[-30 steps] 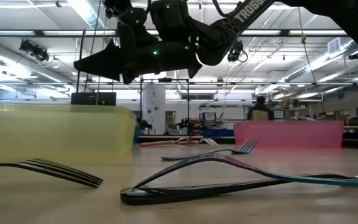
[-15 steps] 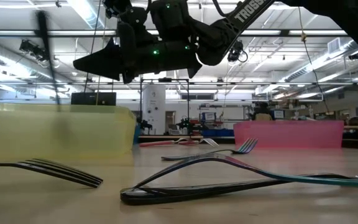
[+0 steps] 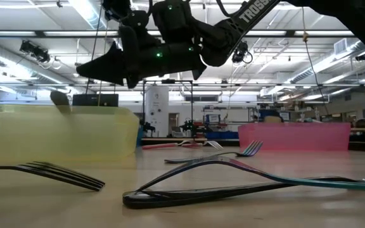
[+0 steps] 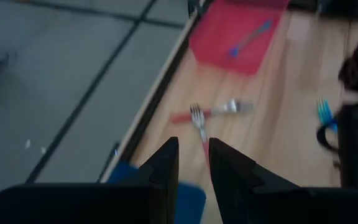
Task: Sort silverware by color (type)
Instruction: Put the top black fork into the yellow bin
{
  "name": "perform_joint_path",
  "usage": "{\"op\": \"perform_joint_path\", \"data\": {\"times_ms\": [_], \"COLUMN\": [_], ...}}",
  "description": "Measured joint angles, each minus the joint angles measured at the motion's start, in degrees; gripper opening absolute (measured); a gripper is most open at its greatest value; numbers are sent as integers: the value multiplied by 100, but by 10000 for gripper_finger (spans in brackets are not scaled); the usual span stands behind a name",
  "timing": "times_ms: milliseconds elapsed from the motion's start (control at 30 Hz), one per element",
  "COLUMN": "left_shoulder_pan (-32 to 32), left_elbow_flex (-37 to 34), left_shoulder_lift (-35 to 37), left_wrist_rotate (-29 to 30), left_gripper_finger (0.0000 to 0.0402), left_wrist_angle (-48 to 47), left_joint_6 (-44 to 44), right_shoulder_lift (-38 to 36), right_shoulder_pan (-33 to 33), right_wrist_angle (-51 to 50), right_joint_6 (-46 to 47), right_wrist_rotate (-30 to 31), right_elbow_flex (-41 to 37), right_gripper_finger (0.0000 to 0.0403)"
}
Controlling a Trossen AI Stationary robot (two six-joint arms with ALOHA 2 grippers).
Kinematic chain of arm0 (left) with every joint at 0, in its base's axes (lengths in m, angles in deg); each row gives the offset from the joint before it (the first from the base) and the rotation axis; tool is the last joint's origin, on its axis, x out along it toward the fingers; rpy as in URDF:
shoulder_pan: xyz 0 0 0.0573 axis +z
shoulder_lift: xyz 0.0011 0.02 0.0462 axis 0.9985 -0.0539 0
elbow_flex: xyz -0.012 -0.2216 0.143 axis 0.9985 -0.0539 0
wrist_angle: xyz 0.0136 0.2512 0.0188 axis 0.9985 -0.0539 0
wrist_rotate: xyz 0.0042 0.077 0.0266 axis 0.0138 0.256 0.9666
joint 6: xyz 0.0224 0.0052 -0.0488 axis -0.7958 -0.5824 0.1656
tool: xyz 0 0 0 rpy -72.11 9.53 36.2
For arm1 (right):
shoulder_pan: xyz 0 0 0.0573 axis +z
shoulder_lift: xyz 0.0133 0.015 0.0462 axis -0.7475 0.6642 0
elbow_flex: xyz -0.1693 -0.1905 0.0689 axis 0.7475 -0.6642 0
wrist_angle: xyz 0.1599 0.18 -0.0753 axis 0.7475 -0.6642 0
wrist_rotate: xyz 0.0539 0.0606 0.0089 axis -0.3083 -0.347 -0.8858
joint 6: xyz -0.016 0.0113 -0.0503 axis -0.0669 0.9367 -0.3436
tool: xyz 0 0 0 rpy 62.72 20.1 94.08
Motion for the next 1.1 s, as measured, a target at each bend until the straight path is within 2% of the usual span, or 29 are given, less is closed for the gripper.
{"op": "perform_joint_path", "data": {"times_ms": [233,400,533,767,867,967,1100], "left_shoulder_pan": [0,0,0,4,-85,-308,-724], "left_elbow_flex": [-4,-6,-6,-6,-5,-218,-736], "left_shoulder_lift": [0,0,0,-2,-65,-76,-83], "left_wrist_rotate": [0,0,-2,-2,-308,-650,-697], "left_gripper_finger": [89,89,89,89,89,89,89], "left_wrist_angle": [-778,-1218,-1215,-1212,-1346,-1419,-1580], "left_joint_6": [156,208,299,335,577,755,1030], "right_shoulder_lift": [-365,-774,-738,-533,-573,-564,-705], "right_shoulder_pan": [-52,-34,122,548,676,741,749], "right_wrist_angle": [-881,-1903,-1988,-1920,-1932,-2206,-2745], "right_joint_6": [2,233,833,778,774,825,1216], "right_wrist_rotate": [-3,-566,-722,-739,-737,-751,-1094], "right_elbow_flex": [0,0,0,-1,4,2,-3], "right_gripper_finger": [80,80,80,80,80,80,80]}}
